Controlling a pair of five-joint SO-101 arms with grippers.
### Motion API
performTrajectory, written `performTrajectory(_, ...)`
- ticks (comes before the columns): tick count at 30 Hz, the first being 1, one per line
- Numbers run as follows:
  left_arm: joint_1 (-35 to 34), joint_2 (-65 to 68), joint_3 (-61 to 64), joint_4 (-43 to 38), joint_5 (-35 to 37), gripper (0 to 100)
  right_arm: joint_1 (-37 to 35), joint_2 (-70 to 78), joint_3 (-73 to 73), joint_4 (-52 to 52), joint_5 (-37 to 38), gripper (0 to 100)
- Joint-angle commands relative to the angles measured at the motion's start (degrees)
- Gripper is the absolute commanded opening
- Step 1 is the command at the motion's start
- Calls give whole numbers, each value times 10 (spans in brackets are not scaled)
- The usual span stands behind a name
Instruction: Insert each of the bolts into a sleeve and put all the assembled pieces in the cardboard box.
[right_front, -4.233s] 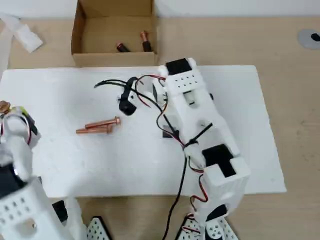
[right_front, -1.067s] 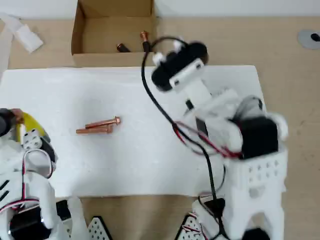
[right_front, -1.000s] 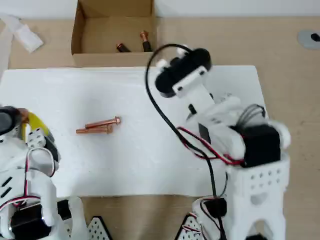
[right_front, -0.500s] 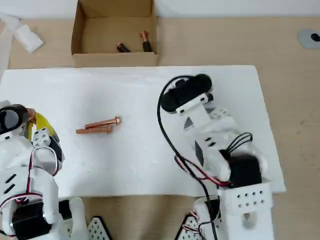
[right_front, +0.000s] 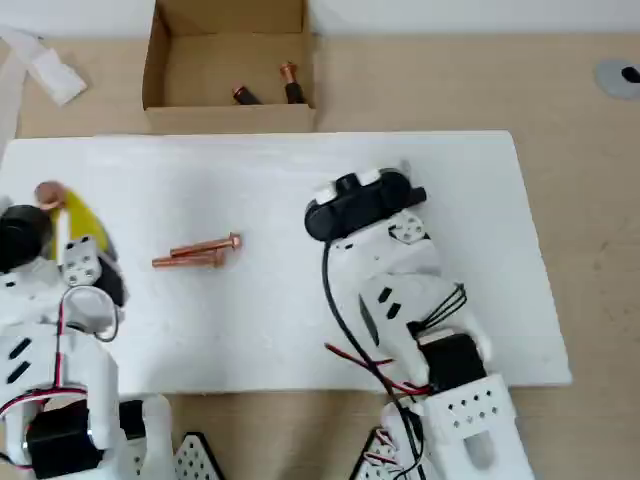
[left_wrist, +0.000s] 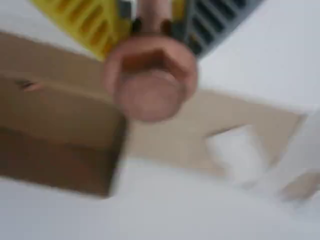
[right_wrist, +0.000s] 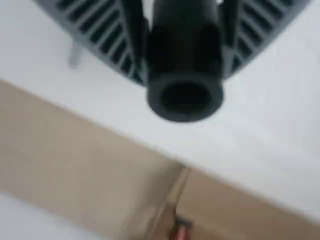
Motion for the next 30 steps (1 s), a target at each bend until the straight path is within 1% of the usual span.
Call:
performTrajectory(1,100,0,-3,-48,-6,5,-10,-15,25,-99,-40,10)
performTrajectory(4,184,0,4,-86,-11,5,-19,-15,52,-150,-44,10)
performTrajectory(5,207,0,8,-98,-23,5,-26,-15,59,-162,-44,10)
performTrajectory(8,258,0,21,-130,-76,5,-51,-15,74,-173,-44,10)
performTrajectory(11,289,0,32,-156,-122,5,-72,-15,91,-171,-44,12)
performTrajectory(14,309,0,52,-190,-148,5,-78,-15,102,-171,-39,12)
performTrajectory(17,311,0,77,-234,-150,5,-79,-15,102,-171,-6,12)
performTrajectory(20,309,-1,91,-268,-148,5,-82,-15,102,-171,-4,13)
performTrajectory(24,311,-3,97,-282,-147,5,-79,-16,108,-183,0,10)
performTrajectory(27,319,-1,96,-283,-149,6,-78,-16,123,-222,16,10)
performTrajectory(30,338,-1,93,-283,-151,6,-79,-16,155,-313,49,10)
